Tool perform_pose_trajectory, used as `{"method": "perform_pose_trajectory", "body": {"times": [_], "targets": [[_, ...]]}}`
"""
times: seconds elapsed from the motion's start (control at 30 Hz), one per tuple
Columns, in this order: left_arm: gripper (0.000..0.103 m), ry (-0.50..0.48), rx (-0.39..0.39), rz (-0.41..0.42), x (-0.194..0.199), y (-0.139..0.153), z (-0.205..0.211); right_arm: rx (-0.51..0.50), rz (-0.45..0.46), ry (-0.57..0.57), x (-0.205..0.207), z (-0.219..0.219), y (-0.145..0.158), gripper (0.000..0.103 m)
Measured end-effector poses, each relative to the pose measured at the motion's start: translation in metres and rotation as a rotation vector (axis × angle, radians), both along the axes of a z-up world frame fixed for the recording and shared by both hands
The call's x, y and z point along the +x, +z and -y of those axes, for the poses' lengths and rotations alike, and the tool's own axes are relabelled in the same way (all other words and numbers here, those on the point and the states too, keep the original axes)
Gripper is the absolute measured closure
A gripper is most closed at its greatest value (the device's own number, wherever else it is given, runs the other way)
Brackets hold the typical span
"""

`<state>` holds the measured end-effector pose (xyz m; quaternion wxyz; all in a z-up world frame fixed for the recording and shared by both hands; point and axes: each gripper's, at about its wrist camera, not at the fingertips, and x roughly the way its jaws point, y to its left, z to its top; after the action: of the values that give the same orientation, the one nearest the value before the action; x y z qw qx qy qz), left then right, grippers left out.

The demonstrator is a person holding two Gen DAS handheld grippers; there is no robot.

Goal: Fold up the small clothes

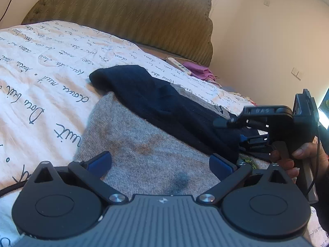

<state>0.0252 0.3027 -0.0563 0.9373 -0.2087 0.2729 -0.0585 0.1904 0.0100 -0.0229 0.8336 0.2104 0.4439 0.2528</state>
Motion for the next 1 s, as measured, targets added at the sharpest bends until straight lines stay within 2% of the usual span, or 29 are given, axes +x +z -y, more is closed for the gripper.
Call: {"method": "perform_pose_trajectory", "body": {"times": [0.1,0.2,0.33,0.43,0.53,0.6,0.63,0.67,0.7,0.73,0.77,0.83,0.9,1.0], "targets": [[0.001,0.000,-0.010,0.001,0.000,0.000,0.000,0.025,0.070,0.022,0.004,-0.001,0.026,0.097],[0.001,-0.001,-0.013,0.002,0.001,0.000,-0.001,0.047,0.153,0.045,0.012,0.005,0.067,0.098],[0.001,-0.001,-0.013,0.002,0.001,0.000,-0.001,-0.010,0.193,0.046,0.035,0.028,0.106,0.098],[0.001,0.000,-0.016,0.002,0.000,0.000,-0.001,-0.088,0.133,-0.034,0.058,0.060,0.097,0.098],[0.001,0.000,-0.021,0.003,0.001,-0.001,-0.002,-0.148,0.035,-0.137,0.074,0.095,0.060,0.097],[0.001,-0.001,-0.022,0.002,0.001,-0.002,-0.002,-0.147,0.007,-0.215,0.073,0.113,0.034,0.094],[0.001,-0.001,-0.020,0.002,0.001,-0.002,-0.002,-0.112,-0.011,-0.248,0.070,0.121,0.021,0.086],[0.001,-0.001,-0.018,0.001,0.001,-0.002,-0.001,-0.075,-0.029,-0.271,0.066,0.127,0.012,0.064],[0.001,-0.002,-0.014,0.000,0.001,-0.001,-0.001,-0.048,-0.033,-0.295,0.062,0.131,0.008,0.048],[0.001,-0.006,-0.009,-0.002,0.001,0.000,0.000,-0.025,-0.016,-0.314,0.055,0.135,0.007,0.027],[0.001,-0.020,0.006,-0.011,0.002,0.003,0.000,-0.004,0.016,-0.320,0.049,0.139,0.010,0.023],[0.001,-0.081,0.044,-0.012,0.007,0.018,-0.001,0.035,0.051,-0.315,0.039,0.145,0.017,0.023],[0.000,-0.111,0.067,0.063,0.012,0.039,-0.008,0.068,0.044,-0.297,0.036,0.152,0.021,0.023],[0.000,-0.061,0.080,0.137,0.040,0.065,-0.028,0.074,-0.012,-0.283,0.039,0.153,0.015,0.023]]}}
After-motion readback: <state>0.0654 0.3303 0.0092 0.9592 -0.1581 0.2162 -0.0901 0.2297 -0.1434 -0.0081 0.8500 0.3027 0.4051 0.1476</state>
